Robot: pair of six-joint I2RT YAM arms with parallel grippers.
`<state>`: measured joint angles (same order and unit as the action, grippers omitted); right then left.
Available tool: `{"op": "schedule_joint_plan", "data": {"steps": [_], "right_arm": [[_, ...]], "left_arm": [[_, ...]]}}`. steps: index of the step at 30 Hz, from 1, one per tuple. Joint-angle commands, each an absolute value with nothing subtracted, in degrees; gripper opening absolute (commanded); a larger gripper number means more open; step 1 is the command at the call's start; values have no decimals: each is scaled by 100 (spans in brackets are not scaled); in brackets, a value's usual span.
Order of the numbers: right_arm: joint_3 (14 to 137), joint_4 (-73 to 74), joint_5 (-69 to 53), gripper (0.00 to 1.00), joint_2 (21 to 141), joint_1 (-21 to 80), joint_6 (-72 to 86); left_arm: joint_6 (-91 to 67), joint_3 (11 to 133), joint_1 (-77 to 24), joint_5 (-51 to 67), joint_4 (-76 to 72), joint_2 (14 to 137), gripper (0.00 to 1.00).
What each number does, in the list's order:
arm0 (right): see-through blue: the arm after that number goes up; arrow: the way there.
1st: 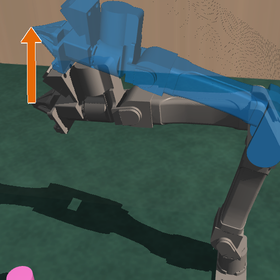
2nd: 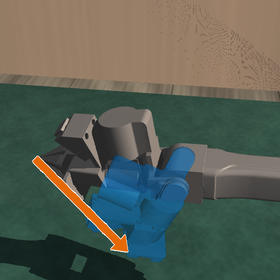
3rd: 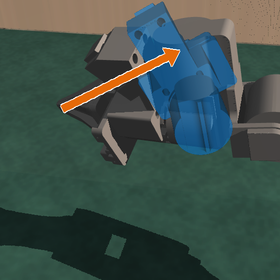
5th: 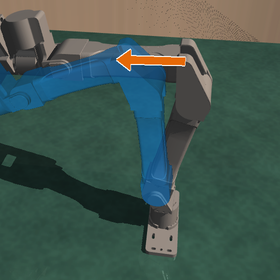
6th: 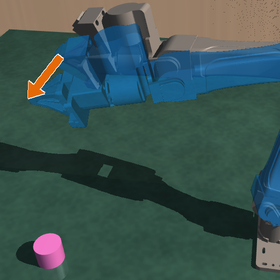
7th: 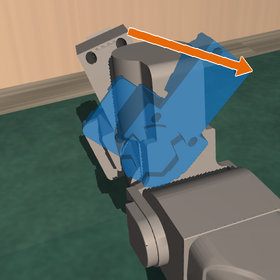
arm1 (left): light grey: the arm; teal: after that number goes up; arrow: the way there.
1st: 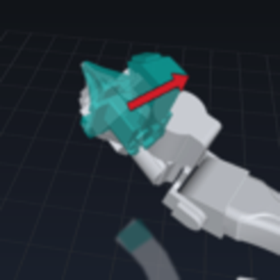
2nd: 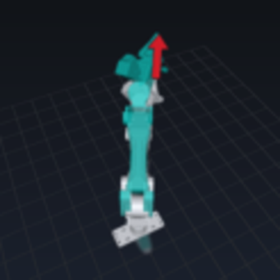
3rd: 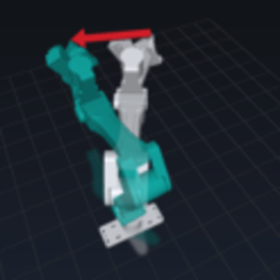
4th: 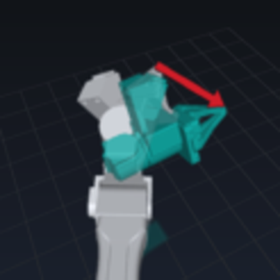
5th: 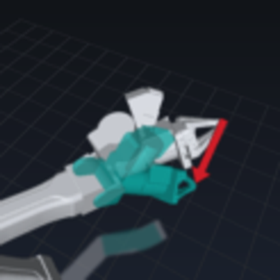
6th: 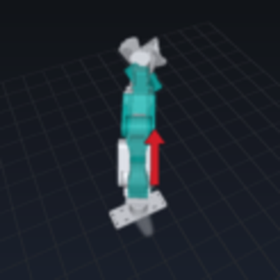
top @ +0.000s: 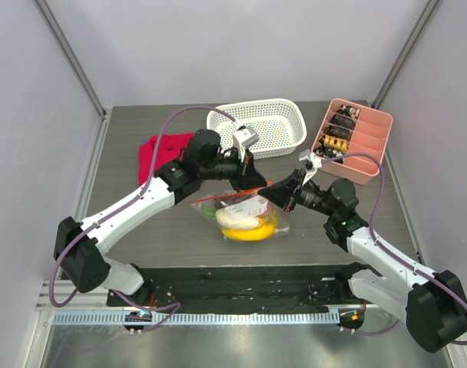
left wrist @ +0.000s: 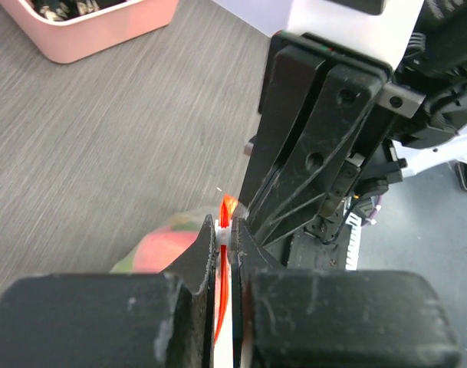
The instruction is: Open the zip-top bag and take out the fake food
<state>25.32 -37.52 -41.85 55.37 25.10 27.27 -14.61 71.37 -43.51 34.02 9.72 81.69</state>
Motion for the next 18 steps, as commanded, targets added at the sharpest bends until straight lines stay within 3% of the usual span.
{"op": "schedule_joint_plan", "data": {"steps": [1,9,13,18], "right_arm": [[2374,-4675,-3060,1,5037,2496,3163],[1995,-4818,-2206,1,4562,2505,3481],[2074,-4536,-2206,1,4368,2487,3340],[2267,-4360,-2522,1,4455,2435,3226]], "left_arm": [[-1494,7032,-4359,2928,1187,7911,0],[-1731,6364,-4351,1936,1457,7419,0],[-2317,6153,-4245,1047,2152,7102,0],[-3391,5020,-4201,151,2724,5979,0]]}}
